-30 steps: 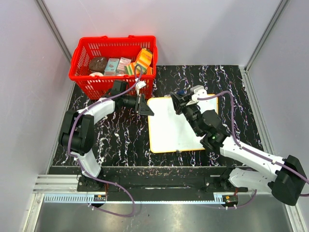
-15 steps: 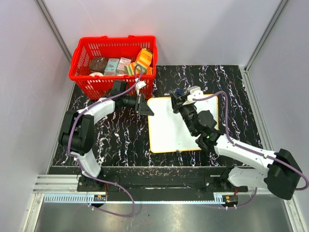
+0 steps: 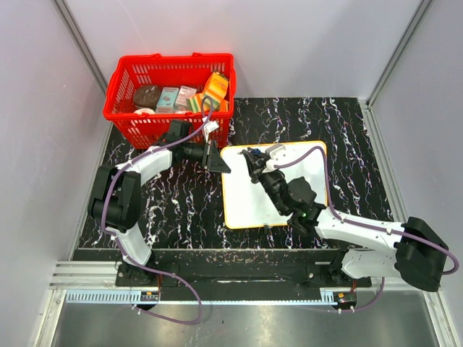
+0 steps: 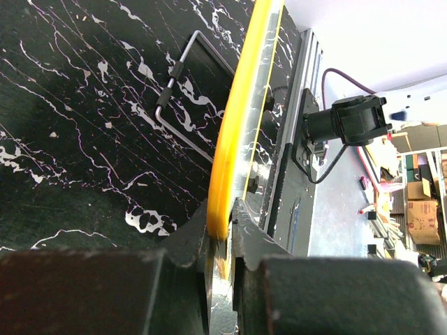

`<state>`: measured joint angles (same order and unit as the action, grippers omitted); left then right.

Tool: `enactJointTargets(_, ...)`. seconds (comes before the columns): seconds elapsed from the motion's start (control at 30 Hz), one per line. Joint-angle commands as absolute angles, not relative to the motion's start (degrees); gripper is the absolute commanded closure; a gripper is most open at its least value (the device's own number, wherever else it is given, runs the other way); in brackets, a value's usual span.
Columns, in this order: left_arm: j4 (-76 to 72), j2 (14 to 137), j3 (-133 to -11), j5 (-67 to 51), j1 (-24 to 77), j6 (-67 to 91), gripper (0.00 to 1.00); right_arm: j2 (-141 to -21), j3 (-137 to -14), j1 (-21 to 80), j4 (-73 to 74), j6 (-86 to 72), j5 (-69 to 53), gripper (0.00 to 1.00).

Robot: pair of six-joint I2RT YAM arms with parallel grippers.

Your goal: Write a sentence on the whiteboard

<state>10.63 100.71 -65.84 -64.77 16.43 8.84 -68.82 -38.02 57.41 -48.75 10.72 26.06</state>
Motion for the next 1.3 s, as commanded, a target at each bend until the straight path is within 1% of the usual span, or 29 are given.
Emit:
enactJointTargets(0.0,7.1,99.7,-66.4,-57.4,15.0,2.9,1.00,-68.7,-36.7,58.1,-54.0,12.0,27.8,1.00)
enactJointTargets(0.43,7.0,99.7,-66.3,-57.3,15.0,3.2,1.00,-75.1,-39.5,58.5,-55.6,13.4,32.6,1.00)
enactJointTargets(0.83,7.1,99.6,-66.4,-57.9,15.0,3.3,1.00,-77.0,-40.2,58.5,-58.2,14.2,35.3,1.00)
enactJointTargets(1.1,7.0,99.4,-66.4,-58.1,15.0,3.3,1.00,-81.0,-42.3,58.5,-57.6,14.7,38.8,1.00)
enactJointTargets(1.27,7.0,99.3,-66.4,-58.4,15.0,3.3,1.00,-81.6,-41.2,58.5,-56.5,13.2,38.8,1.00)
